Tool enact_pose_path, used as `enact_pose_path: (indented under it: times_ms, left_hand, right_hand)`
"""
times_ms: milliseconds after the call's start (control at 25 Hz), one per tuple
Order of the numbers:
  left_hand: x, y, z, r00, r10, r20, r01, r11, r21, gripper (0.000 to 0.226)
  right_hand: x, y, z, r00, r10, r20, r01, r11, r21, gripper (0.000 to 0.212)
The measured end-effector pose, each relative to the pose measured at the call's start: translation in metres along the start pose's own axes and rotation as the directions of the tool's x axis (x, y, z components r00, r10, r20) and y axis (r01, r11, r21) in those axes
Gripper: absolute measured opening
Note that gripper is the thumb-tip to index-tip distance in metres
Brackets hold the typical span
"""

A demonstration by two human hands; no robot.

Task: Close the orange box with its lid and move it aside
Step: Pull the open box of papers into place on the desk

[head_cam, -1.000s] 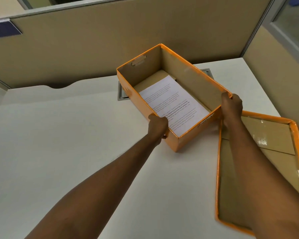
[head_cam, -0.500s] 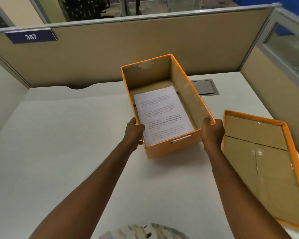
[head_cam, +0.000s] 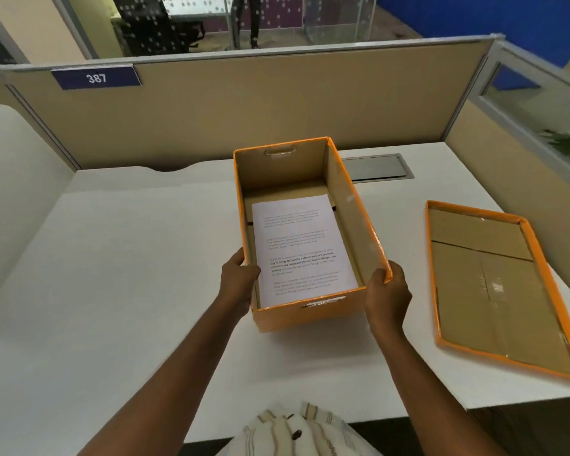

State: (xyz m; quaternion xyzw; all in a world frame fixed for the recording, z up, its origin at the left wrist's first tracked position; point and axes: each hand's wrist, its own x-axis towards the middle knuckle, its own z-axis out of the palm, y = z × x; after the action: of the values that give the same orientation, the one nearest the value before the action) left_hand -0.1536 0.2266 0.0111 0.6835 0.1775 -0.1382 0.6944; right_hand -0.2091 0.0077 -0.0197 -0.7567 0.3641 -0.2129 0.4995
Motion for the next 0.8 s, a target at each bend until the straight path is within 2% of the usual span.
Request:
enact_pose_path:
  times_ms: [280, 560, 800]
  left_hand:
    - [-0.037, -0.038, -0.045, 0.999, -0.028, -0.029, 0.029, 0.998, 0.050, 0.058]
    - [-0.039, -0.059, -0.066, 1.000, -0.022, 0.017, 0.021, 0.997, 0.069, 0.054]
    - [-0.034, -0.067, -0.061, 0.998, 0.045, -0.041, -0.033, 0.969, 0.246, 0.049]
  right_hand:
    - [-0.068, 0.028, -0.002, 0.999, 0.033, -0.021, -0.033, 0.999, -0.008, 0.025]
    - [-0.098, 0.038, 0.001, 0.998, 0.046, -0.033, -0.047, 0.998, -0.043, 0.023]
    - [-0.105, 0.034, -0.001, 0.998, 0.041, -0.044, -0.045, 0.995, -0.090, 0.024]
